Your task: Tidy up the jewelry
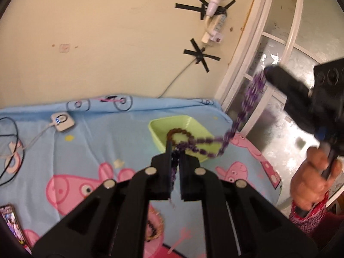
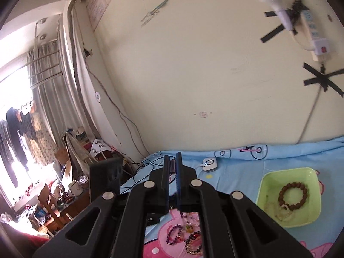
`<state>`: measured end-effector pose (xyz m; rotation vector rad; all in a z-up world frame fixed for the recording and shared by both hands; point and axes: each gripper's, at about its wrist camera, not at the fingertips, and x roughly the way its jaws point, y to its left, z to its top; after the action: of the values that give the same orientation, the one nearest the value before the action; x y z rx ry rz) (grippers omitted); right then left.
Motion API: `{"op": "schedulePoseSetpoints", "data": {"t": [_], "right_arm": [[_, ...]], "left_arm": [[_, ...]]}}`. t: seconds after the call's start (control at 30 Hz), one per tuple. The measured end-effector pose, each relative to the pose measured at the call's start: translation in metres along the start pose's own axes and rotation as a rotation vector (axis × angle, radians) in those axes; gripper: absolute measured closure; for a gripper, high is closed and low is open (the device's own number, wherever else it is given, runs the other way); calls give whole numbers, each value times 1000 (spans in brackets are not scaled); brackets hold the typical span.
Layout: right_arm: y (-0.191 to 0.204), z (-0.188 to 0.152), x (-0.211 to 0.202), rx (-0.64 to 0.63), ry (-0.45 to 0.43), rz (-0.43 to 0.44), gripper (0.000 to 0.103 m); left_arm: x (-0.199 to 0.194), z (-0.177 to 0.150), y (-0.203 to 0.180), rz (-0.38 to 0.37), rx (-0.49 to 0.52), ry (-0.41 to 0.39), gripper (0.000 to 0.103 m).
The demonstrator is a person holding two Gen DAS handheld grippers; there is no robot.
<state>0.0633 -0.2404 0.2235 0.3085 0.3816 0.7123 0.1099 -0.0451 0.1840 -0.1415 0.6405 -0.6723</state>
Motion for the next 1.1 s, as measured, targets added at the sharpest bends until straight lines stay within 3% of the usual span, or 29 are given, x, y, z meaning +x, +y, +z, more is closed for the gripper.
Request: {"op": "schedulePoseSetpoints", "data": {"t": [0.33,0.57,0.9,0.93,1.0,1.1], "right_arm": [[-71,-20,-8,106,27,-87,103],[-117,-33,-2,163,33,-148,103],[-180,-60,52,251,138,-203,103],[-181,-62,60,225,142,-221,103],[-182,-66,73,178,154,-290,103],[-185,-68,76,180,143,-308,103]], "left_arm": [[68,15,-36,-61,11,67,98],[123,27,-37,-67,-2,123,98],[191,28,-15,3,-19,205,97],[197,26,-13,19,-14,219,95],[212,21,-5,79,-19,265,73],[207,21,5,86,-53,261,73]]}}
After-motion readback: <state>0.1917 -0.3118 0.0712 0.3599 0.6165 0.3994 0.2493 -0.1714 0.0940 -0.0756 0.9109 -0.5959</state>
